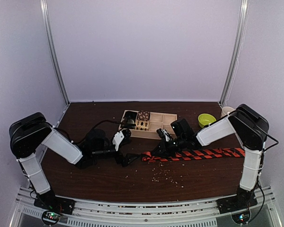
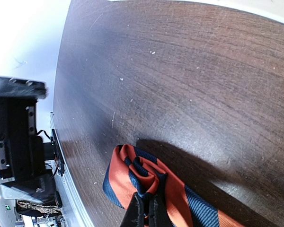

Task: Roll the ties
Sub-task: Roll the tie at the center of the board.

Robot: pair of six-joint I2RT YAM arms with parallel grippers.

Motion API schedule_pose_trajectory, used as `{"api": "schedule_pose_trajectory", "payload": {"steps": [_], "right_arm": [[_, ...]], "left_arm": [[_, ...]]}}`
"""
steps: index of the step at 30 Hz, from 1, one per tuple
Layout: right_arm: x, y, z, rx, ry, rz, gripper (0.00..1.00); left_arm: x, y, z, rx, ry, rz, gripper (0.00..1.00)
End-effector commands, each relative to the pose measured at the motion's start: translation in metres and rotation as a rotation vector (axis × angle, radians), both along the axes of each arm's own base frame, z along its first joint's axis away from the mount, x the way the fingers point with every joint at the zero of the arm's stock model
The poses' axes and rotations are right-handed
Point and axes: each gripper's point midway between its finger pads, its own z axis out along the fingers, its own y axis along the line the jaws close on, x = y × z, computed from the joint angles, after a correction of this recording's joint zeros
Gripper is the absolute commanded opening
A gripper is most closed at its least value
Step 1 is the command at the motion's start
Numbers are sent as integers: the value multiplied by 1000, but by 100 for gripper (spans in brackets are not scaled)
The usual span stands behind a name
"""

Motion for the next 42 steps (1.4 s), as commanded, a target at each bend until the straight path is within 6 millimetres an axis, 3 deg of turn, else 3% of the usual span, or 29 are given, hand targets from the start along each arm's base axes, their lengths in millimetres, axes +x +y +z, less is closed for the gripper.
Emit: {"api": "schedule_pose_trajectory", "payload": {"steps": [1, 5, 10, 15, 17, 22, 25, 29, 33, 39, 42], "right_arm": [[-3, -11, -21, -47, 27, -18, 0], [-3, -12, -23, -45, 33, -20, 0], [-2, -12, -21, -34, 33, -25, 0], [-2, -11, -16, -11, 34, -26, 0], [-2, -10, -11, 4, 32, -29, 0], [-7, -5, -2, 20, 22, -24, 0], [-14, 3, 2, 41, 29, -9, 0], [-21, 16, 10, 58, 31, 15, 0], [-27, 22, -3, 21, 47, 33, 0], [-29, 9, -34, -84, 50, 31, 0], [-33, 4, -45, -109, 60, 33, 0]], "left_arm": [[-5, -26, -9, 39, -40, -93, 98], [0, -48, -47, 147, 10, -149, 97], [6, -73, -63, 202, 27, -221, 90], [6, -85, -90, 328, 45, -282, 83], [2, -84, -96, 348, 62, -305, 79], [-10, -64, -115, 456, 114, -317, 46], [-26, -47, -114, 469, 103, -352, 33], [-43, -25, -113, 463, 108, -394, 23], [-49, -17, -111, 454, 102, -425, 27], [-40, -14, -97, 388, 68, -380, 59], [-34, -7, -85, 333, 55, -321, 64]]}}
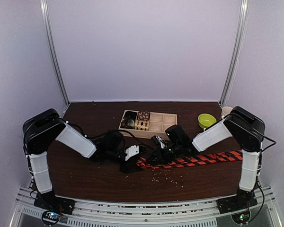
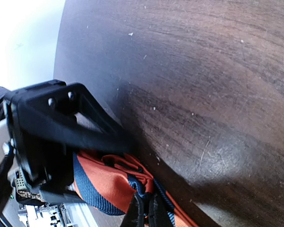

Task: Roll the ties
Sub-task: Roll the tie at the center of the board.

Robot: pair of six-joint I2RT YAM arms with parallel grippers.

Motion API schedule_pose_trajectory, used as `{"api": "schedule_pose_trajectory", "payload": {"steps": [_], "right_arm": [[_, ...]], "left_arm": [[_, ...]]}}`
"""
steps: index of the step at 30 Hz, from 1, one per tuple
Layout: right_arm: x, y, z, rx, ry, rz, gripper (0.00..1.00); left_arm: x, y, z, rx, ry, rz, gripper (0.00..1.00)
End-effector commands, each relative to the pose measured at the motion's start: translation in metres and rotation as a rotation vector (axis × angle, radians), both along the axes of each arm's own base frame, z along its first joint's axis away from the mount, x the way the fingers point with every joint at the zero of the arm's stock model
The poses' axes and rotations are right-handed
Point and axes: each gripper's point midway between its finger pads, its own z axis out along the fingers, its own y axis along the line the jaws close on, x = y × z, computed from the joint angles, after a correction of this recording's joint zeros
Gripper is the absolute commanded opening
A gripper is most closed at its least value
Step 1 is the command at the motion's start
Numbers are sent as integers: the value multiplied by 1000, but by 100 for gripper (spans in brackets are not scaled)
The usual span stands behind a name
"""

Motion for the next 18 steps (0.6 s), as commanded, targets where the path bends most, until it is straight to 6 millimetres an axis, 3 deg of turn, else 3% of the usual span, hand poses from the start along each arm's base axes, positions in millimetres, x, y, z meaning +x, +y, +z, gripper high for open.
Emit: {"api": "schedule_pose_trajectory", "payload": {"steps": [1, 9, 15, 18], "right_arm": [[-1, -17, -33, -106, 14, -22, 0], [-5, -25, -44, -142, 10, -17, 0], [-5, -24, -42, -135, 6, -18, 0], [-5, -25, -42, -137, 5, -20, 0]], "left_arm": [[2, 26, -5, -13, 30, 95, 64], [4, 25, 14, -189, 27, 162, 60], [9, 15, 23, -227, 28, 157, 63], [7, 11, 21, -216, 44, 134, 59]]}}
